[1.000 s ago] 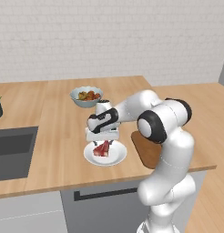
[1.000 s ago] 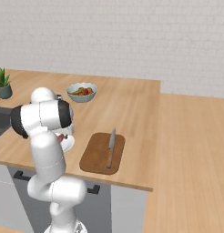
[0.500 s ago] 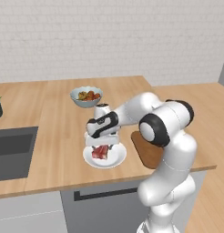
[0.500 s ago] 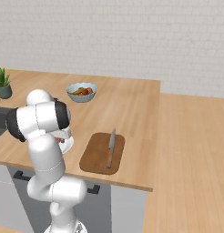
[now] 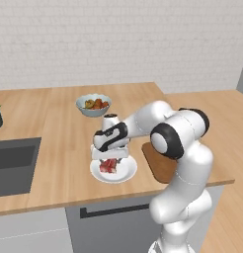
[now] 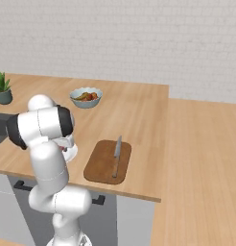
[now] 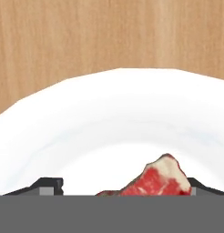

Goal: Pick up the knife from the drawer and place it on the cutting board. Then place the meat from the plate to the cutting board.

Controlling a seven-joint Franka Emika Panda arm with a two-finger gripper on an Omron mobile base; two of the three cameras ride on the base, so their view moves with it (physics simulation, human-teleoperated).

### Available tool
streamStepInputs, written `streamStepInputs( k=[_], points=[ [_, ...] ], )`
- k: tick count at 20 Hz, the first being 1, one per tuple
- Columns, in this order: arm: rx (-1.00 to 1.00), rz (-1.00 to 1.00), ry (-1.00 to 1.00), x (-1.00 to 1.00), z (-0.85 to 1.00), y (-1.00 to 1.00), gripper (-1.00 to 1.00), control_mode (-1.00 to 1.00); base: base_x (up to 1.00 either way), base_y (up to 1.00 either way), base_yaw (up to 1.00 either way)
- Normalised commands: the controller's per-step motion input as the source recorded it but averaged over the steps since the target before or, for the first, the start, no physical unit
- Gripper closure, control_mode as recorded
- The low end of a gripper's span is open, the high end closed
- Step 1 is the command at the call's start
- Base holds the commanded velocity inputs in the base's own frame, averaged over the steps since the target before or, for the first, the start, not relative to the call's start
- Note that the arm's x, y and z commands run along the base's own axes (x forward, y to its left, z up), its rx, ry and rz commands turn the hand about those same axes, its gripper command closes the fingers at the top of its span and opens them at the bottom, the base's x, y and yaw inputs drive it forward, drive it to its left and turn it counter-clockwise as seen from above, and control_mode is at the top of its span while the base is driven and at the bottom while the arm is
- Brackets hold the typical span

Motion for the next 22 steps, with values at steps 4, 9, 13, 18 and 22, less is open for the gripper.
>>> streamStepInputs(
  k=[4,9,13,18,22],
  points=[
    [0.00,0.00,0.01,-0.09,-0.23,0.17,1.00,-1.00,0.00,0.00,0.00],
    [0.00,0.00,0.00,-0.32,0.00,0.00,1.00,-1.00,0.00,0.00,0.00],
    [0.00,0.00,0.00,-0.30,0.21,-0.08,1.00,-1.00,0.00,0.00,0.00],
    [0.00,0.00,0.01,-0.18,0.78,-0.43,1.00,-1.00,0.00,0.00,0.00],
    [0.00,0.02,0.01,-0.02,0.50,-0.86,1.00,-1.00,0.00,0.00,0.00]
  ],
)
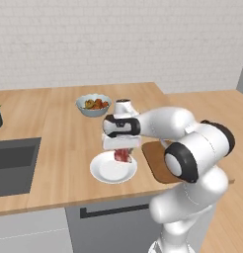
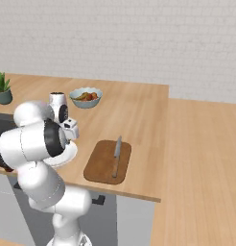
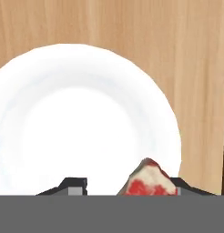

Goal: Pick up the knife from the drawer and place it on the cutting board. Then place the meat from the plate to the cutting board.

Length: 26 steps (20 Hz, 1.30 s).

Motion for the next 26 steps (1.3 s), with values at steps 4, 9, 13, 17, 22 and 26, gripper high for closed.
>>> streamStepInputs(
  k=[4,9,13,17,22,26],
  points=[
    [0.00,0.07,0.00,-0.01,0.07,-1.00,1.00,-1.00,0.00,0.00,0.00],
    [0.00,0.08,0.00,-0.15,0.00,-0.95,1.00,-1.00,0.00,0.00,0.00],
    [0.00,0.07,0.00,-0.04,0.00,-0.90,1.00,-1.00,0.00,0.00,0.00],
    [0.00,0.05,0.00,-0.01,-0.05,-0.59,1.00,-1.00,0.00,0.00,0.00],
    [-0.04,0.09,0.00,-0.07,-0.41,-0.22,1.00,-1.00,0.00,0.00,0.00],
    [-0.05,0.08,0.00,-0.01,-0.45,-0.06,1.00,-1.00,0.00,0.00,0.00]
  ],
)
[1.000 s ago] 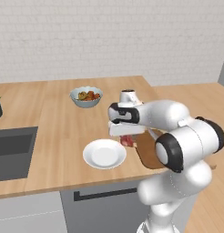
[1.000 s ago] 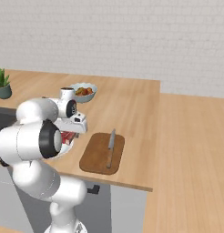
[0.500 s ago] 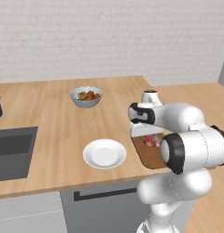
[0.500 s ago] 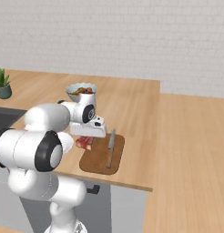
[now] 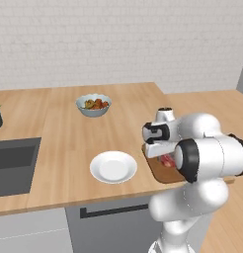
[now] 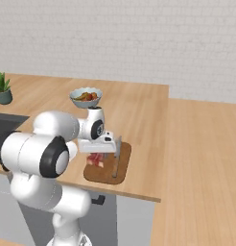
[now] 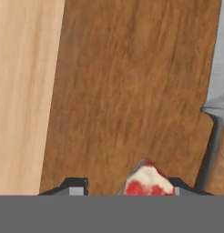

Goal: Pick up the knife from the drawer and place it on the cutting board. Then place the meat from the plate to the cutting board.

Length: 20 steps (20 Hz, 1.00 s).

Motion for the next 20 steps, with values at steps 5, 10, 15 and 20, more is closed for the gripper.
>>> streamStepInputs(
  k=[5,10,15,20],
  points=[
    [-0.01,0.05,0.01,0.00,-0.31,-0.09,1.00,-1.00,0.00,0.00,0.00],
    [-0.02,0.02,0.01,0.00,-0.30,-0.01,1.00,-1.00,0.00,0.00,0.00],
    [-0.01,0.00,0.01,0.00,-0.05,0.00,-1.00,-1.00,0.00,0.00,0.00],
    [0.00,0.00,0.00,0.00,0.14,0.00,-1.00,-1.00,0.00,0.00,0.00]
  ],
)
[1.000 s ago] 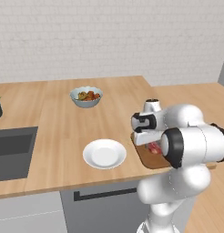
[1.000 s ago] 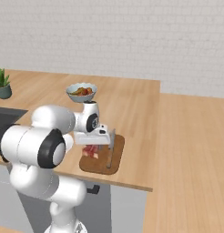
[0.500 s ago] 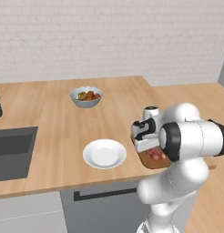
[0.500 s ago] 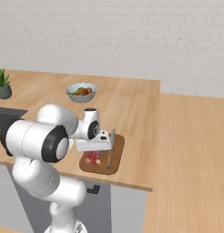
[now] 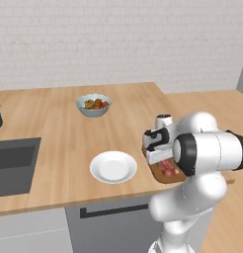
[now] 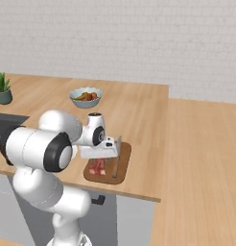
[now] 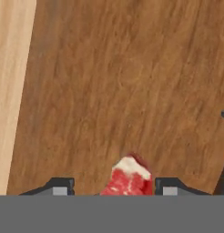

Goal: Pick up the knife from the drawer and place it on the cutting board. Then place the meat from the plate to the cutting board.

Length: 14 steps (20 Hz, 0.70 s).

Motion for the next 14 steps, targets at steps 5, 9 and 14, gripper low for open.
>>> streamStepInputs(
  k=[5,9,14],
  points=[
    [0.00,0.00,-0.03,-0.18,0.47,0.00,-1.00,-1.00,0.00,0.00,0.00],
    [0.00,0.00,-0.04,-0.37,0.78,0.00,-1.00,-1.00,0.00,0.00,0.00],
    [0.05,0.00,-0.01,-0.63,0.72,0.05,-1.00,-1.00,0.00,0.00,0.00]
  ],
)
